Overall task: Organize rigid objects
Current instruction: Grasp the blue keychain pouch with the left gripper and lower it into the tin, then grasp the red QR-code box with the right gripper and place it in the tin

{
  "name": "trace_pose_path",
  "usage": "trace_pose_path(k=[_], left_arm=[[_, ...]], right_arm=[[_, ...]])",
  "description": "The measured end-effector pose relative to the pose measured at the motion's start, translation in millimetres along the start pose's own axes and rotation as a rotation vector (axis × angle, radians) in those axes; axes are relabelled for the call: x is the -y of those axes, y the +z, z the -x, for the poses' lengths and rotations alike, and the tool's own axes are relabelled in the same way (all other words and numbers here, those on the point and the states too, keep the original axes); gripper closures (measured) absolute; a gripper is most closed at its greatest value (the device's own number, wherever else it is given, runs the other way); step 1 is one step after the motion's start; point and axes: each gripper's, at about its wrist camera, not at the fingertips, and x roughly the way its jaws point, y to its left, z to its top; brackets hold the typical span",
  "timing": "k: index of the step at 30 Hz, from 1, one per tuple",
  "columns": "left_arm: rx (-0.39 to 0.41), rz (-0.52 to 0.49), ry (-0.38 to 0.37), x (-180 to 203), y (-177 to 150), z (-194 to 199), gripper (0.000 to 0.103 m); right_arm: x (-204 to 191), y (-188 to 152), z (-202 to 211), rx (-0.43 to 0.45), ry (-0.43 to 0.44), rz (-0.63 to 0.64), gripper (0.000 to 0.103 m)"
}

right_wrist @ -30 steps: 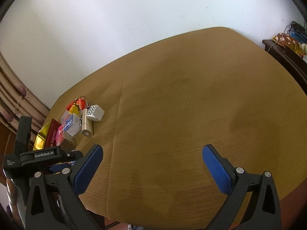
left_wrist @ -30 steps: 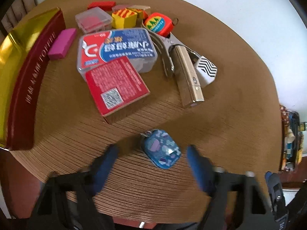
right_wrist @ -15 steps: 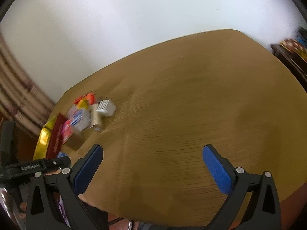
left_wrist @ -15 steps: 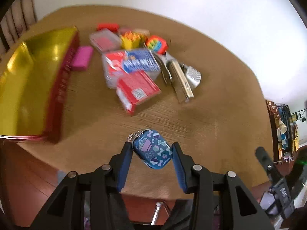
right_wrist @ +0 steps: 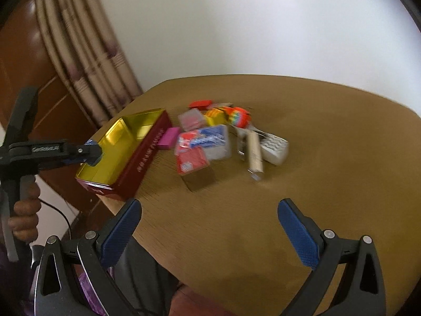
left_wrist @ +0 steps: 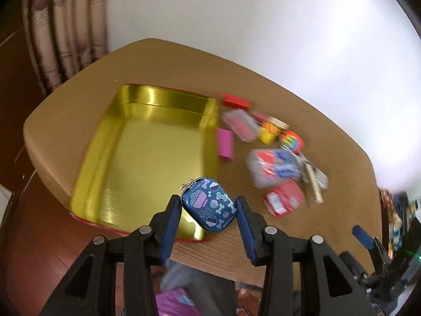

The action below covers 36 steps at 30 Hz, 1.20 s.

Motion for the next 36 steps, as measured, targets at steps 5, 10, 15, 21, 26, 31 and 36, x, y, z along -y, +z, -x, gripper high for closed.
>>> trace_pose_path(k=[5,10,15,21,26,31,36], left_arm=[[0.006,0.017,0.069,-32,14,-14,0.060],[0.003,0.003,0.141,-50,27,-32,0.060],[-0.019,-0.031,0.176,-55,30,-51,0.060],[-0.045,-0.052,0.190,-59,28,-62,0.059],[-0.047,-0.072,0.192,-60,29,-58,0.055],[-0.005,-0.026,0.152,-65,25,-31,0.055],[0.022,-0.032,0.170,-73,7,-7,0.055]], right_arm=[[-14,14,-29,-0.043,-0.009,0.062,0.000],[-20,20,-54,-0.082,-0.015,0.080,0.000],[-21,24,-71,-0.112,-0.033,0.100,0.000],[-20,29,-86,-0.135,-0.036,0.108,0.004],[-19,31,-94,-0.153,-0.031,0.104,0.007],[-18,33,-104,-0.183,-0.024,0.113,0.020],[-16,30,-115,-0.240,-0.020,0.113,0.044]])
